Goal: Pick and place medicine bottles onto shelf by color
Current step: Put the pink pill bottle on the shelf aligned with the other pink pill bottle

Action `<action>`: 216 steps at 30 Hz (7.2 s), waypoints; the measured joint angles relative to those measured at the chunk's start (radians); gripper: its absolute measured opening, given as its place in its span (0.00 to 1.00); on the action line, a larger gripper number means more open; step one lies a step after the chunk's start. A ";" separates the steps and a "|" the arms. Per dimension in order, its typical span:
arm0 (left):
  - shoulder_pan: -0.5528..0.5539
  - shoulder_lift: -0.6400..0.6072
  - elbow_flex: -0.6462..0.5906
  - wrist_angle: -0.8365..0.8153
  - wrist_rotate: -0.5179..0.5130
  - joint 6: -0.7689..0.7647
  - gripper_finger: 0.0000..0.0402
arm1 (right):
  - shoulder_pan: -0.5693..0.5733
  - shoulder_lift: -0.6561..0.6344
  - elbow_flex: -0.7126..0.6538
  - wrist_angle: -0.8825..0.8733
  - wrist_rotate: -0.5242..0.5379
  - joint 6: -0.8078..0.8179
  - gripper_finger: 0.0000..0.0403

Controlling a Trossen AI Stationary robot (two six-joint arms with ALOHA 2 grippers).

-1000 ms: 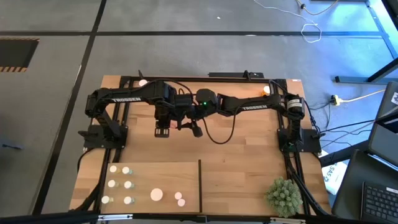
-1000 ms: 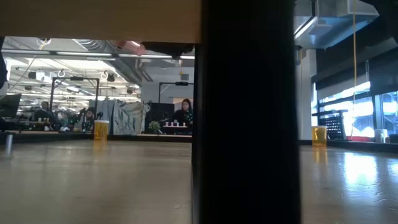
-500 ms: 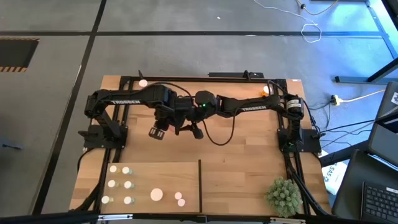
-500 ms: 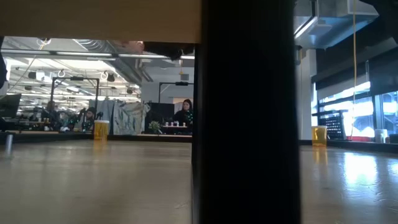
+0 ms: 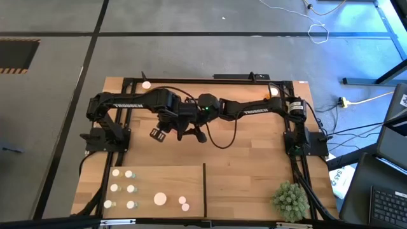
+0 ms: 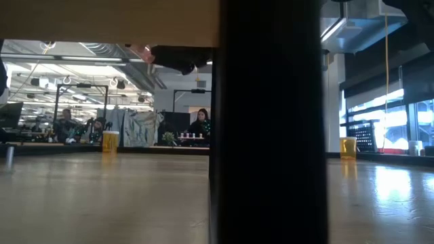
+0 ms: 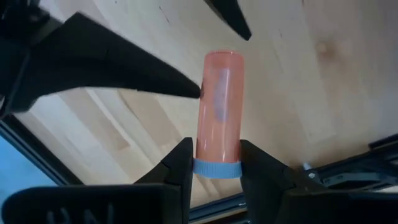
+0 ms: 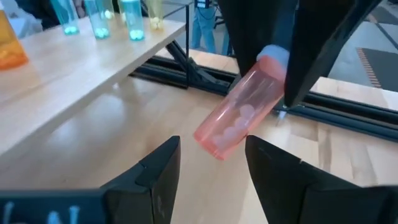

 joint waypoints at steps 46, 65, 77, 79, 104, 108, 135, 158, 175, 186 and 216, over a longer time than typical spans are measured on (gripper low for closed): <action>0.018 0.002 0.000 -0.010 -0.082 0.036 0.22 | -0.027 0.084 0.052 0.173 0.039 0.331 0.46; 0.018 0.003 0.000 -0.005 -0.074 0.027 0.22 | -0.027 0.087 0.064 0.171 0.035 0.307 0.32; 0.015 0.006 0.001 -0.001 -0.131 -0.006 0.28 | -0.029 0.087 0.066 0.173 0.035 0.299 0.28; 0.015 0.005 0.000 -0.001 -0.126 0.005 0.30 | -0.029 0.087 0.066 0.175 0.035 0.296 0.28; 0.017 -0.025 0.031 -0.003 -0.153 -0.169 0.36 | -0.060 0.078 0.073 0.181 0.001 0.277 0.27; 0.018 -0.037 0.065 -0.004 -0.158 -0.174 0.36 | -0.061 0.078 0.073 0.180 -0.006 0.276 0.27; 0.020 -0.260 0.150 -0.004 -0.220 -0.629 0.36 | -0.082 -0.044 0.067 0.014 -0.054 0.186 0.27; -0.255 -0.652 -0.321 0.493 -0.266 -0.693 0.36 | 0.161 -0.424 0.063 -0.227 0.454 0.124 0.27; -0.372 -0.733 -0.422 0.601 -0.266 -0.667 0.36 | 0.367 -0.439 -0.116 -0.084 0.939 0.286 0.25; -0.372 -0.733 -0.422 0.619 -0.266 -0.666 0.36 | 0.405 -0.447 -0.379 0.313 0.718 0.346 0.26; -0.372 -0.631 -0.422 0.660 -0.090 -0.727 0.36 | 0.372 -0.153 -0.296 0.487 0.242 0.372 0.26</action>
